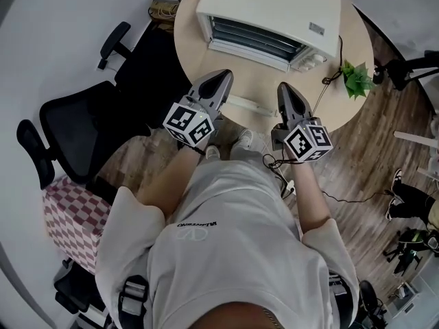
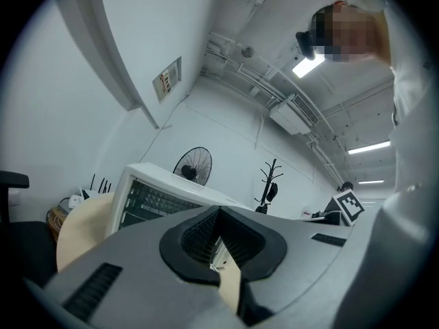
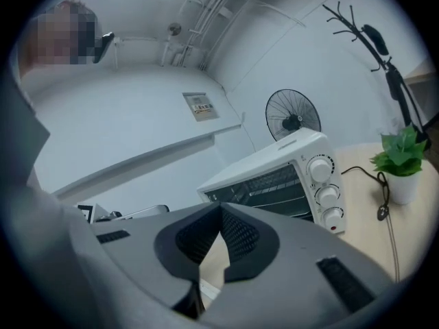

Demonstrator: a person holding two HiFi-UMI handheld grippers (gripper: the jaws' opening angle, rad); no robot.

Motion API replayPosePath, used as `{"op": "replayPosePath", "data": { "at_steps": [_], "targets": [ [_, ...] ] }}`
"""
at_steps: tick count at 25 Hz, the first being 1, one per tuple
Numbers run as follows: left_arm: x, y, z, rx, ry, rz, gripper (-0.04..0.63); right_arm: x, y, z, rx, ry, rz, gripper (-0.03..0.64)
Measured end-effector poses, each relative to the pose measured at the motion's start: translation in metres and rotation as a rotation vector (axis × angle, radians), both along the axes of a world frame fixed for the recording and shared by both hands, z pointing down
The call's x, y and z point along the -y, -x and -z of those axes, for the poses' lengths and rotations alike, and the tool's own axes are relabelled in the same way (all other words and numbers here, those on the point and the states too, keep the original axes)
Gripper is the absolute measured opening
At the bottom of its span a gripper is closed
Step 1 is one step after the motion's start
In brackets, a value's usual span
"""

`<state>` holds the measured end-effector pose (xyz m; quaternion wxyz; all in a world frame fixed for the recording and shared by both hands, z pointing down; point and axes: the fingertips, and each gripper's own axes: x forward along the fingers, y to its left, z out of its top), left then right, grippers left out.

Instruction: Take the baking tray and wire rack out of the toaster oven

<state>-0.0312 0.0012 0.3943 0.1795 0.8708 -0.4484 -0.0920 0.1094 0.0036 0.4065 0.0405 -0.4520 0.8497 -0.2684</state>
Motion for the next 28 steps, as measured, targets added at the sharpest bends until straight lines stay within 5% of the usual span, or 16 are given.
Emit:
{"op": "replayPosePath", "data": {
  "at_steps": [14,28],
  "targets": [
    [0.042,-0.044,-0.037,-0.121,0.110,0.032,0.002,0.054,-0.001,-0.041,0.176,0.099,0.069,0.000],
    [0.107,-0.028,-0.090,-0.487,0.291,0.025,0.002,0.117,0.020,-0.082,0.410,0.241,-0.048,0.000]
  ]
}}
